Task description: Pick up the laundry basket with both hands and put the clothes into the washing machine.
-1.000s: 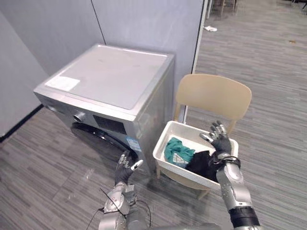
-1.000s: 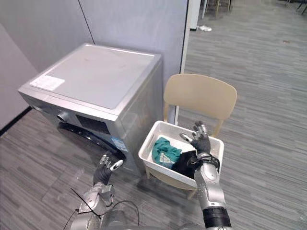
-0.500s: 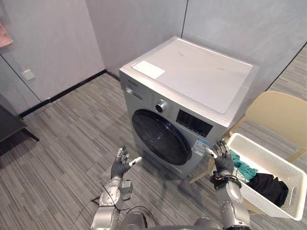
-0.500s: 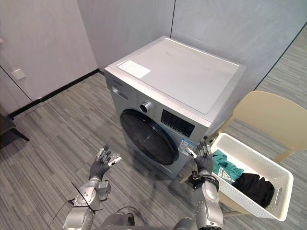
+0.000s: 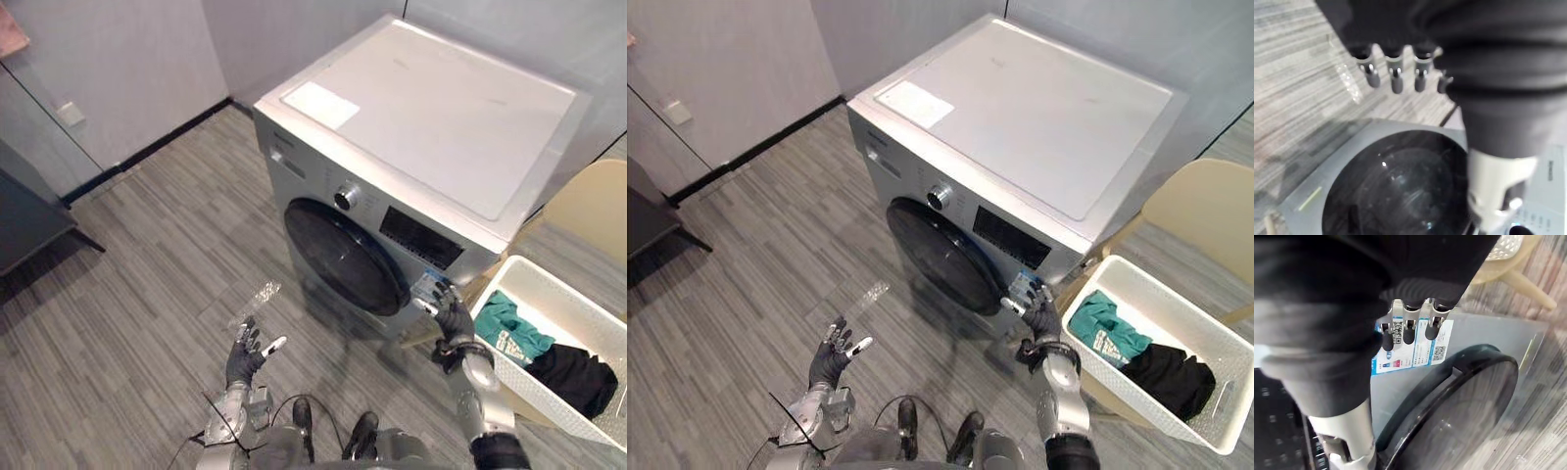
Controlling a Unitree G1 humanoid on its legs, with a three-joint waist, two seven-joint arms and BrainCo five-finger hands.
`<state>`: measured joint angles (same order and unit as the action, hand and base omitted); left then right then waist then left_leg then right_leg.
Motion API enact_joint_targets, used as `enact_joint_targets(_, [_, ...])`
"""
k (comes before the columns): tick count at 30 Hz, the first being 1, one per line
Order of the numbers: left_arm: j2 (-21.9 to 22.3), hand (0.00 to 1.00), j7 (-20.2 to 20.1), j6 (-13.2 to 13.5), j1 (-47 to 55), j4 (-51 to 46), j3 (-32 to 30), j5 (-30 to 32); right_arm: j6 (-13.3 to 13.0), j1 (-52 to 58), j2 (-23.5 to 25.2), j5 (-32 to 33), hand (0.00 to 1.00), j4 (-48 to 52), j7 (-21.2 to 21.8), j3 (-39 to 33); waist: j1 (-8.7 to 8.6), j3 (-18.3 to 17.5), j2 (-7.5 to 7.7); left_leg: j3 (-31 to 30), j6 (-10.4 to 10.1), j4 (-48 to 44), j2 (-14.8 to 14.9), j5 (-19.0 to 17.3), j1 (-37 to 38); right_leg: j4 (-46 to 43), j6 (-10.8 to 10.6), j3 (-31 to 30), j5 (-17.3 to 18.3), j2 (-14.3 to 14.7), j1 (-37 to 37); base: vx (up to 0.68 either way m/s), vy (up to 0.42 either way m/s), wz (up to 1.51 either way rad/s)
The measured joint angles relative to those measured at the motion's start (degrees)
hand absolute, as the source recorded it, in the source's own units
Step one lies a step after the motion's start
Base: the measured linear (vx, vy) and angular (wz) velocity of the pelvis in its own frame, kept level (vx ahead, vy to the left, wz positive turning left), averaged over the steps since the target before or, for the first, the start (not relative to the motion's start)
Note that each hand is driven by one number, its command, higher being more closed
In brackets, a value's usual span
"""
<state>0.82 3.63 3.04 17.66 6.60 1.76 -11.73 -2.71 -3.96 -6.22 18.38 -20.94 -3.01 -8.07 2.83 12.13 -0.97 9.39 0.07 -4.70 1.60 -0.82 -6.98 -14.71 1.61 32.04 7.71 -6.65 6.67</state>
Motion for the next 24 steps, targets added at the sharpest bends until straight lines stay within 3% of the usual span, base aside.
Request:
enact_joint_targets(6, [-0.01, 0.0, 0.17, 0.1, -1.18, -2.86, 0.12, -1.21, 1.01, -9.89, -3.51, -1.26, 0.0, -6.09, -2.14, -0.19, 0.54, 6.73, -2.93, -0.13, -1.0, 0.67, -1.13, 2.44, -3.48, -3.84, 0.21, 0.7, 0.05, -2.38, 5.3, -0.05, 0.006, 0.07])
enact_joint_targets(13, [-0.01, 0.0, 0.6, 1.34, -1.44, -5.11, 0.34, -2.51, 1.55, -26.67, -9.18, -2.07, 0.0, -18.14, -4.85, -0.39, 1.05, 11.5, -5.43, -0.95, -0.46, 2.3, -3.14, 4.31, -7.84, -9.63, 0.26, 1.43, 0.82, -6.32, 11.56, -0.12, 0.013, 0.12])
enact_joint_targets(17, [-0.01, 0.0, 1.8, 1.89, -1.67, -6.53, 0.5, -3.63, 2.07, -34.67, -12.21, -2.11, 0.0, -25.96, -5.93, -0.05, 1.22, 12.9, -6.82, -1.01, 0.32, 1.92, -3.95, 5.33, -10.26, -11.6, 0.24, 1.59, 0.79, -7.8, 14.39, -0.08, 0.036, 0.09])
enact_joint_targets(19, [0.0, 0.0, 2.43, 2.45, -2.69, -6.75, 0.99, -3.55, 1.78, -38.27, -12.41, -2.63, 0.0, -27.31, -7.11, -0.07, 1.31, 13.75, -8.43, -1.56, 0.72, 1.74, -4.4, 5.95, -11.68, -12.52, 0.24, 2.16, 0.79, -8.67, 15.81, -0.06, 0.012, 0.14])
enact_joint_targets(24, [0.01, 0.0, 3.85, 2.88, -3.84, -6.71, 2.86, -3.41, 0.07, -38.78, -11.47, -3.28, 0.0, -27.32, -9.16, 0.0, 1.28, 14.01, -8.95, -2.25, 0.69, 1.74, -4.57, 6.15, -13.04, -13.39, 0.34, 2.8, 0.99, -9.12, 16.68, -0.08, -0.034, 0.08])
